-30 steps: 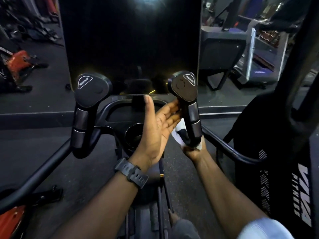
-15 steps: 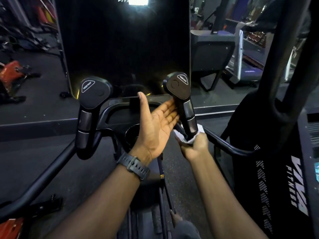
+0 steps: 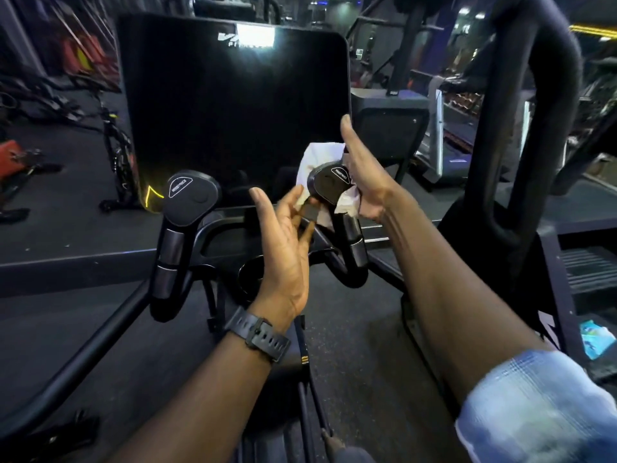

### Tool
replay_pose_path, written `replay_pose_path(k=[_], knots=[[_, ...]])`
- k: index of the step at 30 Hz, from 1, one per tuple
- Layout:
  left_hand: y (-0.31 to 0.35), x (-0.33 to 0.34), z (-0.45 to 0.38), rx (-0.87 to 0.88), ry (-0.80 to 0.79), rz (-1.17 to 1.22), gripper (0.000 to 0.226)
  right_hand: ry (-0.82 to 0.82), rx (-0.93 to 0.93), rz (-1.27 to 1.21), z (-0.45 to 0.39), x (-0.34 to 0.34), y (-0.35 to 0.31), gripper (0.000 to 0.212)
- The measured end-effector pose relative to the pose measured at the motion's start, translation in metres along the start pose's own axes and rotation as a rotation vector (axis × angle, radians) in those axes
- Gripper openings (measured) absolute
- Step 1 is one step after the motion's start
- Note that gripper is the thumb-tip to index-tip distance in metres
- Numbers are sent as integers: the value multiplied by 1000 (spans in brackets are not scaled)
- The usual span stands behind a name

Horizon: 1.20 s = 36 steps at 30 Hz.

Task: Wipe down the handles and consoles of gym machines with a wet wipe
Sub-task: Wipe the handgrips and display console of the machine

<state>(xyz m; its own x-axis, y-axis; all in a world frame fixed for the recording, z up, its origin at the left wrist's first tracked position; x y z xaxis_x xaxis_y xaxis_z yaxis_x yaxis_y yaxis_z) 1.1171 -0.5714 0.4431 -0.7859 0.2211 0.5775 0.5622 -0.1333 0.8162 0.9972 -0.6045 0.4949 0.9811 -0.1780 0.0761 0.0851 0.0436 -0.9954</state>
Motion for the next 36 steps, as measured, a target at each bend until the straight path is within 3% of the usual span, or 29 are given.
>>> replay_pose_path(k=[4,7,10,17,19,23,25,28,31,34,36], knots=[[5,-3,0,-15,1,33,90,92,-30,-50,8,-17,32,78],[10,-5,2,-41,-19,31,93,68,67,-92,8,-19,41,92],[14,-1,-1,-45,-44,25,96,47,-8,-44,0,-9,11,102],[12,0,-4,-55,-54,7,97,173,-106,16,25,-26,61,85],[13,2,-6,-52,-60,2,97,268,-132,1,20,-25,45,81],[14,7,-6,-31,-59,2,95,414,-385,268,4,-9,-9,86],[15,7,-5,-27,-67,2,94,582,-499,504,12,-12,-6,65],[19,3,-3,-21,-78,-5,97,690,-808,818,33,-7,15,44],[27,-4,4,-15,-95,-8,101,761,-953,872,52,-9,40,51],[47,-21,5,44,-102,-21,103,903,-910,768,71,-12,49,58],[68,-34,2,109,-86,-42,101,940,-905,632,81,13,35,42]])
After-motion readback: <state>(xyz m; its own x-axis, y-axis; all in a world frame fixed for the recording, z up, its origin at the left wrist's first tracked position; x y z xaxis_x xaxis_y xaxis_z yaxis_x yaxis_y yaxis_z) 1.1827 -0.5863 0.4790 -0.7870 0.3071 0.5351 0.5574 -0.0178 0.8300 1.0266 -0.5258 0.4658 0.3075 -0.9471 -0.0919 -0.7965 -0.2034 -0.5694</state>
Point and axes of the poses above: each hand's wrist, its own z-axis away from the middle knuckle, its own x-axis out of the palm, y = z × x, the point moved 7 cm from there along -z, towards the middle knuckle, and after that the axes turned 12 degrees about y, right-handed, at the moved point
